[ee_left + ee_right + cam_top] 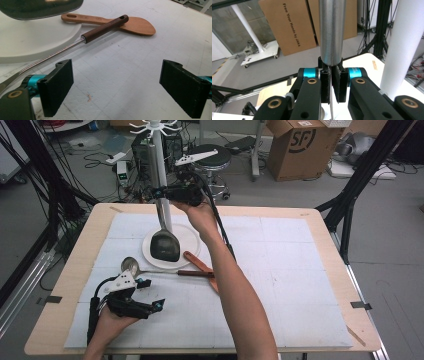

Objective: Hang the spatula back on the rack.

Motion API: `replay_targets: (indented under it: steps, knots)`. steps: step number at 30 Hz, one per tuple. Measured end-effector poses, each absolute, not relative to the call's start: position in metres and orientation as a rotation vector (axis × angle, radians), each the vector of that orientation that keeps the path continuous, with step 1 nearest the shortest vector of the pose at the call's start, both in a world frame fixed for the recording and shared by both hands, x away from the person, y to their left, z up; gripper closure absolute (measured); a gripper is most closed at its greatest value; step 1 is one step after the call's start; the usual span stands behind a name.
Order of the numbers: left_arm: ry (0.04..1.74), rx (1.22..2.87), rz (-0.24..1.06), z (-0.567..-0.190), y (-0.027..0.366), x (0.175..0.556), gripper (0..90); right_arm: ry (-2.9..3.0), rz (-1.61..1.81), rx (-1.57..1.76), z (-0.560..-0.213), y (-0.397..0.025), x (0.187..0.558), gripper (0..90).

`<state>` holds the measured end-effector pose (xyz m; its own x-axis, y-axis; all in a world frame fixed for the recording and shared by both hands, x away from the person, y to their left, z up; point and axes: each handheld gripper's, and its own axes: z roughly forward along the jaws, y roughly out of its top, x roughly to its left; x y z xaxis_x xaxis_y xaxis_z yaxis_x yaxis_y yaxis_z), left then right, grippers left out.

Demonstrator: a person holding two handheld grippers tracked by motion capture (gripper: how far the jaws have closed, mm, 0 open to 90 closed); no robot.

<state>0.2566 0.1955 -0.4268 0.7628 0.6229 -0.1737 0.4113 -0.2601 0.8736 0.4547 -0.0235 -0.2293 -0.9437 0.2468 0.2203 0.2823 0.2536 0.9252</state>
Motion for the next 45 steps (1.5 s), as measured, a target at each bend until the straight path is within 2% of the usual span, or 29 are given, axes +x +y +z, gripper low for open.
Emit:
replay_targets:
  steps: [10, 24, 30, 39, 42, 45]
  knots:
    - [0.798, 1.890, 0.255, -0.427, 0.199, 0.257, 12.5, -2.500, -1.830, -0.538, -0.231, -0.024, 0.457, 82.5]
    - [0.797, 1.883, 0.258, -0.427, 0.199, 0.257, 12.6, -2.476, -1.848, -0.595, -0.228, -0.035, 0.457, 61.6]
    - [0.791, 1.887, 0.259, -0.427, 0.198, 0.258, 12.6, -2.470, -1.857, -0.623, -0.224, -0.044, 0.455, 56.8]
    - [0.787, 1.886, 0.260, -0.428, 0.199, 0.258, 12.6, -2.471, -1.862, -0.636, -0.218, -0.056, 0.453, 57.2]
    - [0.792, 1.884, 0.263, -0.427, 0.200, 0.258, 12.6, -2.468, -1.865, -0.635, -0.217, -0.060, 0.453, 61.8]
    - [0.794, 1.879, 0.265, -0.427, 0.200, 0.258, 12.6, -2.454, -1.881, -0.630, -0.215, -0.064, 0.454, 70.0]
